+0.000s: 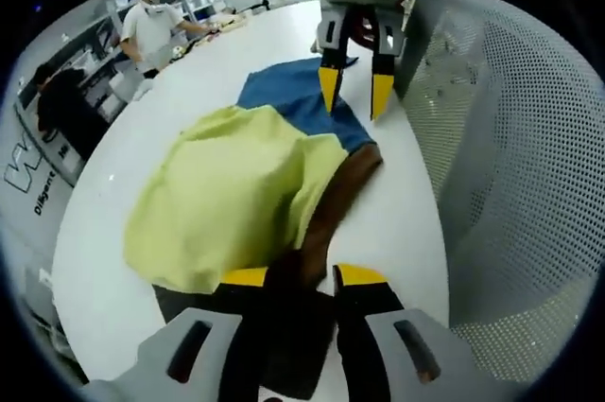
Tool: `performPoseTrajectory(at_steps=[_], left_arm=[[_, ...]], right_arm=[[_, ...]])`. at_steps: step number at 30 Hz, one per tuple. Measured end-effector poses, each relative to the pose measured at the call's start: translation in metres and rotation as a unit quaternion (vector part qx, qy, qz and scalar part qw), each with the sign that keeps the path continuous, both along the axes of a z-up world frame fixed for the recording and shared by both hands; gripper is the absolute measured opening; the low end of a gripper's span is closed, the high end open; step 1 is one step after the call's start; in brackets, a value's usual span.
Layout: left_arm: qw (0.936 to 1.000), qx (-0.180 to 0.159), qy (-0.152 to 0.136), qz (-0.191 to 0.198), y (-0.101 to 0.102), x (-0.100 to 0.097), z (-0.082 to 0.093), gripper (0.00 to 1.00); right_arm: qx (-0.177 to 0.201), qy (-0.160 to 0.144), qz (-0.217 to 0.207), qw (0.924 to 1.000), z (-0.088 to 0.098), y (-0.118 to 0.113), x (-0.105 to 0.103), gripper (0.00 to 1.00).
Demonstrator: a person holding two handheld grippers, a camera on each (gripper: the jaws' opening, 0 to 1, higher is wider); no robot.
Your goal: Fold the garment on the visible template until the final outline fits inside the template.
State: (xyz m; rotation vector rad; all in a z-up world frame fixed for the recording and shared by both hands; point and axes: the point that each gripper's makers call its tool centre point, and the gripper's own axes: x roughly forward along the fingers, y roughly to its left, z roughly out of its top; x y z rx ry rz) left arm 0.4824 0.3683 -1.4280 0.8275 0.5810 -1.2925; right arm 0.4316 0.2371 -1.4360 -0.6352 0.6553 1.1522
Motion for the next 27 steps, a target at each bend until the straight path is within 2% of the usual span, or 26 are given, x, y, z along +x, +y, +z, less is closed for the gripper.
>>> performPoseTrajectory(at_steps=[2,4,6,7,9,11,12,15,17,18,20,21,24,27], left_arm=[[1.0000,0.001,-0.001,-0.002,0.003,-0.001,0.001,0.23],[0.9995,0.018,-0.008,-0.024,0.006,-0.004,-0.002,0.22],[0.9980,0.045,-0.003,-0.044,0.011,-0.010,-0.011,0.22],[0.9970,0.046,-0.006,-0.062,0.011,-0.012,-0.010,0.20],[0.9984,0.033,-0.006,-0.046,0.008,-0.009,-0.008,0.18],[0.9989,0.040,0.006,-0.024,0.011,-0.005,-0.010,0.13],[0.9989,0.042,0.001,-0.021,0.012,-0.001,-0.010,0.10],[0.9992,0.036,0.016,-0.001,0.012,0.002,-0.008,0.04],[0.9990,0.024,0.035,0.013,0.010,-0.002,-0.006,0.03],[0.9983,0.020,0.051,0.022,0.010,-0.006,-0.005,0.02],[0.9972,-0.002,0.067,0.033,0.007,-0.012,0.004,0.00],[0.9954,-0.020,0.084,0.041,0.005,-0.016,0.010,0.00],[0.9946,-0.072,0.069,0.030,-0.001,-0.019,0.032,0.00],[0.9931,-0.103,0.029,0.048,-0.001,-0.005,0.045,0.00]], right_arm=[[0.004,-0.001,0.001,1.0000,0.000,0.003,0.001,0.20],[0.007,0.000,0.004,1.0000,0.000,0.009,0.001,0.19],[0.006,-0.001,0.008,0.9999,-0.004,0.015,0.001,0.19],[0.004,0.001,0.009,0.9999,-0.005,0.017,0.002,0.18],[0.002,0.002,0.013,0.9999,-0.008,0.020,0.002,0.16],[0.002,0.003,0.013,0.9999,-0.008,0.022,0.003,0.10],[-0.001,0.006,0.012,0.9999,-0.009,0.022,0.003,0.08],[-0.002,0.009,0.012,0.9999,-0.009,0.019,0.005,0.00],[-0.006,0.027,-0.009,0.9996,-0.009,0.012,0.006,0.00],[0.007,0.035,-0.025,0.9990,-0.003,0.011,0.008,0.00],[0.032,0.032,-0.041,0.9981,0.008,0.008,0.012,0.00],[0.040,0.029,-0.054,0.9973,0.015,0.003,0.016,0.00],[0.053,0.012,-0.069,0.9961,0.026,-0.009,0.024,0.00],[0.068,0.003,-0.095,0.9932,0.031,-0.015,0.036,0.00]])
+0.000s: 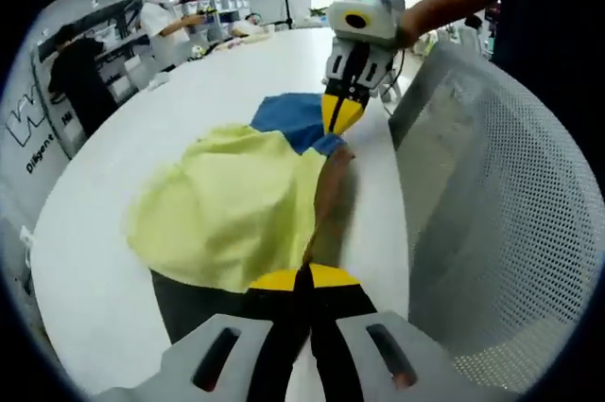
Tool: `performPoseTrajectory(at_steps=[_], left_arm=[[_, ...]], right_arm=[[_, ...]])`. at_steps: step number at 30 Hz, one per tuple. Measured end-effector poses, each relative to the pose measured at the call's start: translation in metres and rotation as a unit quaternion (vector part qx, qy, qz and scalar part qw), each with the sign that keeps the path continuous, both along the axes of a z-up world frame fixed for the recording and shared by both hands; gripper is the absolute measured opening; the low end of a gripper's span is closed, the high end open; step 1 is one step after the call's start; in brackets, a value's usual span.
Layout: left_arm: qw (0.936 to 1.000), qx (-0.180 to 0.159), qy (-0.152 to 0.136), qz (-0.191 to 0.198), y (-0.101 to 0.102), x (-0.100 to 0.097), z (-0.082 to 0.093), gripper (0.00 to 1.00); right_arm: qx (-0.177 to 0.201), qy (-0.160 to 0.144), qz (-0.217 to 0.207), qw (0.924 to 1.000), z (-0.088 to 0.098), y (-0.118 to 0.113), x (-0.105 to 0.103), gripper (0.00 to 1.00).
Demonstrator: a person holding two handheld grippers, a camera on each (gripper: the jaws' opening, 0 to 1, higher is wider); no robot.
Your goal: Fold the garment on the visible template until the final outline fits inside the template.
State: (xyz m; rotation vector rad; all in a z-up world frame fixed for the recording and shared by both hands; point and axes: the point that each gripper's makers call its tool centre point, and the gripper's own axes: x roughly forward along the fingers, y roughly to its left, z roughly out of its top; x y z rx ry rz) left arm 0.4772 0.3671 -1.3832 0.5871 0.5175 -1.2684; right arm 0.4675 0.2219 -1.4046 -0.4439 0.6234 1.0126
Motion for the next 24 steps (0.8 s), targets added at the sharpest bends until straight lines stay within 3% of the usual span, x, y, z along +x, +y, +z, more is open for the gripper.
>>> performPoseTrajectory(at_steps=[2,5,8,11,15,17,24], left_arm=[[0.9995,-0.012,-0.021,0.023,0.000,0.013,0.004,0.00],[0.9984,0.007,-0.001,0.056,0.004,0.023,-0.010,0.00],[0.9974,0.029,0.010,0.065,0.006,0.023,-0.027,0.01],[0.9973,0.014,0.022,0.069,0.005,0.018,-0.027,0.11],[0.9985,0.009,0.021,0.049,0.010,0.005,-0.029,0.28],[0.9991,0.018,0.020,0.033,0.013,0.000,-0.032,0.32],[0.9973,0.067,0.002,-0.030,0.020,-0.015,-0.046,0.31]], right_arm=[[0.007,-0.009,-0.018,0.9998,0.003,-0.001,0.010,0.00],[0.001,-0.010,-0.049,0.9987,-0.003,0.002,0.027,0.00],[-0.025,0.012,-0.062,0.9977,-0.021,0.003,0.031,0.00],[-0.027,0.026,-0.067,0.9971,-0.027,0.004,0.030,0.00],[-0.020,0.021,-0.063,0.9976,-0.026,0.001,0.028,0.02],[-0.016,0.028,-0.053,0.9981,-0.029,0.000,0.023,0.06],[-0.025,0.030,-0.007,0.9992,-0.037,0.001,0.009,0.21]])
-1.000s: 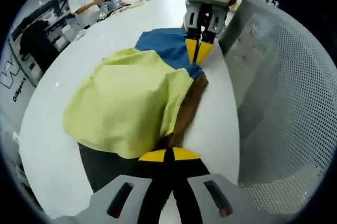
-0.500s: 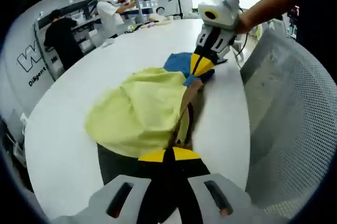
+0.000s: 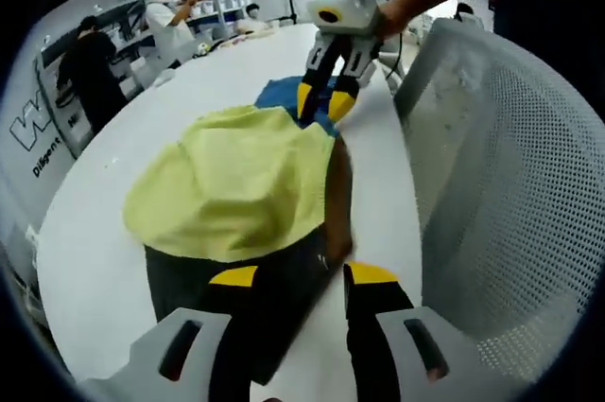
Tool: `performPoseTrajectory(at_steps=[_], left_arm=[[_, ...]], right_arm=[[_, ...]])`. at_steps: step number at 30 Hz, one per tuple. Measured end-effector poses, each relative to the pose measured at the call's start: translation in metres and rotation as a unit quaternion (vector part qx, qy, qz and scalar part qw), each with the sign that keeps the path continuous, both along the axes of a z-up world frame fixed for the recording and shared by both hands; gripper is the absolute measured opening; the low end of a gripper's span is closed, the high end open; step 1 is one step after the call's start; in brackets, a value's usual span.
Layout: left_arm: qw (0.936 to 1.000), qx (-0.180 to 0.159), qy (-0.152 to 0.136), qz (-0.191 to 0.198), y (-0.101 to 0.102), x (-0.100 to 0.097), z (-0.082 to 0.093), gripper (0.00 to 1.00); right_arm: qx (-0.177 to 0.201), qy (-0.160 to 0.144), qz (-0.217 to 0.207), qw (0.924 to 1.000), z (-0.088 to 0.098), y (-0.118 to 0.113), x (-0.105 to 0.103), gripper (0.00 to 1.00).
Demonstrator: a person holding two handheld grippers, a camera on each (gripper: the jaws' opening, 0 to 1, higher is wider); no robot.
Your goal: Fold the garment on the visible template until the final outline fits inside the template.
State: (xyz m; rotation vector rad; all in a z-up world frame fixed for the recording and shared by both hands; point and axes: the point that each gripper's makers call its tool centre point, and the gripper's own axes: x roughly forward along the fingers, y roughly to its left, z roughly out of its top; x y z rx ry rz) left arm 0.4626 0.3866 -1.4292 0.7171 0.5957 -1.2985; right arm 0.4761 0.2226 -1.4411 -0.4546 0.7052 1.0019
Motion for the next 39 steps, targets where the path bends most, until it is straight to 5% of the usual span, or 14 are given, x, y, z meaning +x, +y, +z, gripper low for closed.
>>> performPoseTrajectory(at_steps=[3,8,12,15,18,27,39], left_arm=[[0.9983,0.044,-0.024,-0.030,0.007,0.002,-0.011,0.28],[0.9990,0.034,-0.023,-0.020,0.002,0.011,-0.006,0.17],[0.9990,0.043,-0.009,-0.007,0.003,0.013,-0.010,0.09],[0.9993,0.033,-0.002,0.019,0.004,0.015,-0.004,0.01],[0.9972,0.014,0.037,0.063,0.006,0.011,0.003,0.00],[0.9939,-0.013,0.094,0.055,0.010,-0.024,0.027,0.00],[0.9886,-0.044,0.136,0.046,0.007,-0.048,0.060,0.00]], right_arm=[[-0.010,-0.002,0.026,0.9996,-0.004,0.001,-0.007,0.21],[-0.011,-0.020,0.057,0.9981,-0.002,0.005,-0.012,0.17],[-0.028,-0.027,0.050,0.9980,-0.002,-0.001,-0.009,0.00],[-0.021,-0.018,0.041,0.9988,0.001,-0.003,-0.010,0.00],[-0.007,-0.010,0.031,0.9994,0.010,-0.004,-0.013,0.00],[0.039,0.032,0.031,0.9983,0.045,-0.009,-0.040,0.00],[0.061,0.060,0.041,0.9954,0.072,-0.010,-0.070,0.00]])
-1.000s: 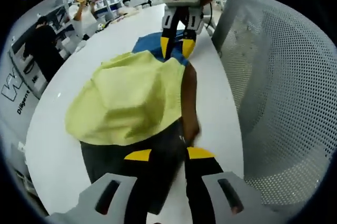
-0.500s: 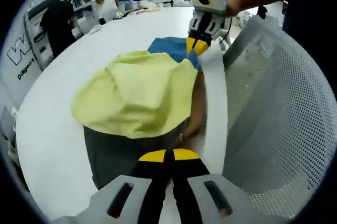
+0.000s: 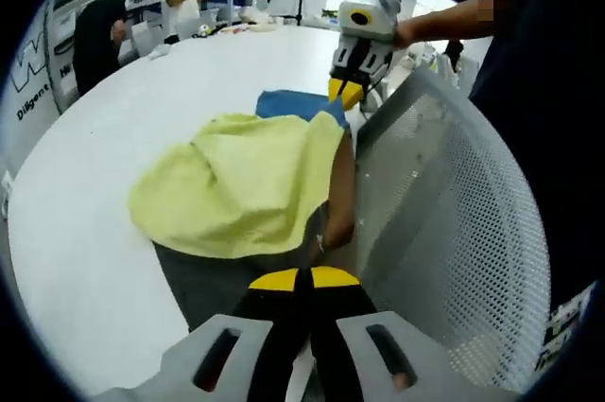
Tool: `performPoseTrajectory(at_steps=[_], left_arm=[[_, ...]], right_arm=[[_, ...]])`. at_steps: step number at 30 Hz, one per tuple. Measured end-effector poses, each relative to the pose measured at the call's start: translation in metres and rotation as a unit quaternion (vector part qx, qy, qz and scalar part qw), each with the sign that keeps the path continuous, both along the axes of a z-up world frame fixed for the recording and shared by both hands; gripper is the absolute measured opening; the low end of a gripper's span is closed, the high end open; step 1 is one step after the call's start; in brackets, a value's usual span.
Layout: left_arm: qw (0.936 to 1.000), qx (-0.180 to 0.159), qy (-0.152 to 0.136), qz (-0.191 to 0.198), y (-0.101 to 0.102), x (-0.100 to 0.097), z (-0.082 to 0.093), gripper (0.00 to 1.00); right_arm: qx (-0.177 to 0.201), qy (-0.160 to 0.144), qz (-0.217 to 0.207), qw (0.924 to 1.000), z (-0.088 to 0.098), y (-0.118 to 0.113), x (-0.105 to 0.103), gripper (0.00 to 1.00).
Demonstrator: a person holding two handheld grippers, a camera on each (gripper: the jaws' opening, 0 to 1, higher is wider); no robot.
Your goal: Fold the garment on the visible template until the final outline fits inside the template.
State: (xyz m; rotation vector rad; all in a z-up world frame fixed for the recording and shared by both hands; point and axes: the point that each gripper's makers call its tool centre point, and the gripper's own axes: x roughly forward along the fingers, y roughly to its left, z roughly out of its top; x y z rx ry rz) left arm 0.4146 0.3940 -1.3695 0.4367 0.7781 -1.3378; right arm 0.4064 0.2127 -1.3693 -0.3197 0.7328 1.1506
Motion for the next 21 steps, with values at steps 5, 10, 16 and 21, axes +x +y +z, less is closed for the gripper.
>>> performPoseTrajectory(at_steps=[5,10,16,21], left_arm=[[0.9985,-0.039,0.039,-0.003,-0.003,-0.011,0.027,0.00],[0.9971,-0.056,0.052,-0.004,-0.002,-0.011,0.046,0.00],[0.9963,-0.072,0.047,-0.008,-0.005,-0.001,0.067,0.00],[0.9956,-0.086,0.038,-0.002,-0.009,0.012,0.082,0.00]], right_arm=[[0.019,0.013,0.002,0.9997,0.023,0.000,-0.010,0.00],[0.034,0.015,0.009,0.9993,0.047,0.000,-0.015,0.00],[0.037,-0.003,0.016,0.9992,0.068,-0.001,-0.004,0.00],[0.039,-0.026,0.014,0.9988,0.087,-0.004,0.014,0.00]])
